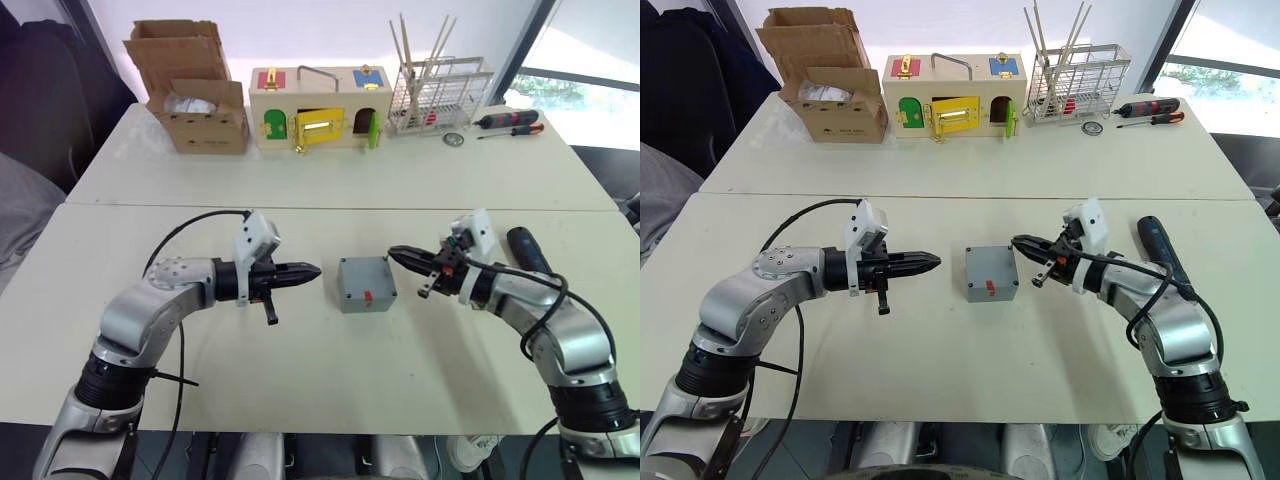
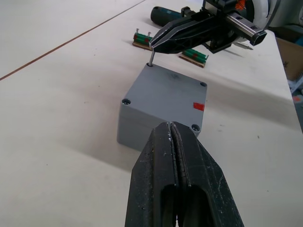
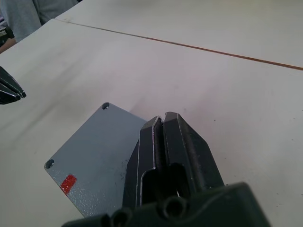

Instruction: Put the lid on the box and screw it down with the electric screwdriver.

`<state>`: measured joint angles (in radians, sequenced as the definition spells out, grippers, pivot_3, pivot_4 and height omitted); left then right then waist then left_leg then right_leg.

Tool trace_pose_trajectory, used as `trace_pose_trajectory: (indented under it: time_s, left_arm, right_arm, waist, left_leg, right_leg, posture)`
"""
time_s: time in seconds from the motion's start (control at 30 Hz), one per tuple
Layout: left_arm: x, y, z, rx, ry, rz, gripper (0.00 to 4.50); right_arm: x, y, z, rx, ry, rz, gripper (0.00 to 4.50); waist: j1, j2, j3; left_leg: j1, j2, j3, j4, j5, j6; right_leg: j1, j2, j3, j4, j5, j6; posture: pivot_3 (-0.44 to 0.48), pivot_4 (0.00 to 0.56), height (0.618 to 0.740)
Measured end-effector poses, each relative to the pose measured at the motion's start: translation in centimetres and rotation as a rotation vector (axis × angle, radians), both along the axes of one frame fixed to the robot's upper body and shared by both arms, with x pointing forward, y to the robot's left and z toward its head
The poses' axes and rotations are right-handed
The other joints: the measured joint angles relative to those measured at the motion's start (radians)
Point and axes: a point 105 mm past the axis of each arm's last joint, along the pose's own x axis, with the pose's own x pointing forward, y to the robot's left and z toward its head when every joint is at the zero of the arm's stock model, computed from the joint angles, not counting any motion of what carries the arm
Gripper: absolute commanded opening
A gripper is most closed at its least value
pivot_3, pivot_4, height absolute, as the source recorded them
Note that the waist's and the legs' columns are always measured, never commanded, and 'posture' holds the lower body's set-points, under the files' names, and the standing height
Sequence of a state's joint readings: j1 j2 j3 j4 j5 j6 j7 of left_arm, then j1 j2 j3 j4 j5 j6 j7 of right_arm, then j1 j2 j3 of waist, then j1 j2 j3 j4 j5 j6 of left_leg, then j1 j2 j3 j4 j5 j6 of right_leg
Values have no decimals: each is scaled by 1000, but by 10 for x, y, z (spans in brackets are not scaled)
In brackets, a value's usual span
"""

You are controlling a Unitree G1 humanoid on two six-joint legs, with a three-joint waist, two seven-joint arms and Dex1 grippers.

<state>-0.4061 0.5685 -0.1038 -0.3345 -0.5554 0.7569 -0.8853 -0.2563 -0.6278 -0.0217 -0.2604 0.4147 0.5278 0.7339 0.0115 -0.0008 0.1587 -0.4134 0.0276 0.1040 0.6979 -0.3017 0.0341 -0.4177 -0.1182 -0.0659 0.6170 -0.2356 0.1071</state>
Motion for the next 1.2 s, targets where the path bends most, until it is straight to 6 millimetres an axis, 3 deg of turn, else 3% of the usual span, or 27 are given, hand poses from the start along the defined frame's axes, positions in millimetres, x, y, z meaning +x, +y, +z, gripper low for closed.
trace_pose_trajectory:
  time_s: [0.5, 0.6, 0.77, 0.87, 1.03, 1.2]
  left_arm:
    - [3, 1, -1, 10, -11, 16, 0]
    - [4, 1, -2, 7, -9, 25, 0]
    - [4, 0, -1, -1, -16, 22, 0]
    - [5, 0, -3, 0, -13, 21, 0]
    - [5, -4, -5, -7, -8, 6, 0]
    - [4, -21, 16, -95, -40, -59, 0]
  right_arm:
    - [1, 1, -7, -24, 11, 9, 49]
    - [1, 2, -8, -28, 10, 11, 941]
    - [1, 6, -11, -32, 9, 23, 3440]
    - [2, 6, -10, -30, 3, 15, 4480]
    - [12, -14, 10, 129, 19, -164, 4480]
    - [19, -46, 62, 327, -48, -343, 4480]
  waist:
    - [0, 0, 0]
    - [0, 0, 0]
    - [0, 0, 0]
    - [0, 0, 0]
    - [1, 0, 0]
    - [0, 1, 0]
  left_leg:
    - [0, 0, 0, 0, 0, 0]
    - [0, 0, 0, 0, 0, 0]
    - [0, 0, 0, 0, 0, -1]
    - [0, 0, 0, 0, 1, -1]
    - [0, 0, 0, 0, 2, -4]
    - [0, 0, 0, 0, 2, -3]
  right_leg:
    - [0, 0, 0, 0, 0, 0]
    - [0, 0, 0, 0, 0, 0]
    - [0, 0, 0, 0, 0, 0]
    - [0, 0, 0, 0, 0, 0]
    - [0, 0, 0, 0, 0, 0]
    - [0, 0, 0, 0, 0, 0]
  posture:
    - [0, 150, 728]
    - [0, 150, 728]
    - [0, 150, 728]
    - [0, 150, 728]
    - [0, 150, 728]
    - [0, 150, 728]
